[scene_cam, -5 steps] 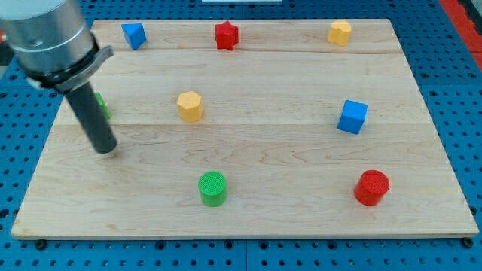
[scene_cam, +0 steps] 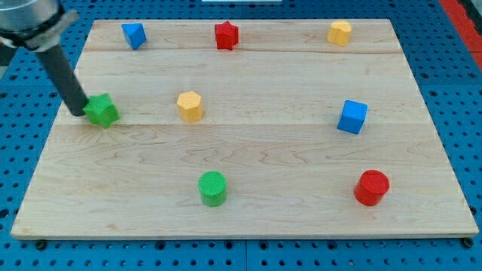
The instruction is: Move the green star into the left side of the yellow hexagon
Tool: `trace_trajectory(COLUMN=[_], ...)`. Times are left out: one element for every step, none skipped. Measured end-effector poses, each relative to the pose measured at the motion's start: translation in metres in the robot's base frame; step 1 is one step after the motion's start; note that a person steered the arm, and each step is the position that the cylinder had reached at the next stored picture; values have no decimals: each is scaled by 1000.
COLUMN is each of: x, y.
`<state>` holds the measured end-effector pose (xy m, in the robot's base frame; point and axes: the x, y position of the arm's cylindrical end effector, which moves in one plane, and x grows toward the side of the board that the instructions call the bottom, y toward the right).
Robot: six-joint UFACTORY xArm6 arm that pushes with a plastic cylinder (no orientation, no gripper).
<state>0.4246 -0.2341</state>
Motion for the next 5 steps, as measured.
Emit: trace_trajectory(x=[19, 20, 15, 2, -4], y=[27, 29, 41, 57, 65])
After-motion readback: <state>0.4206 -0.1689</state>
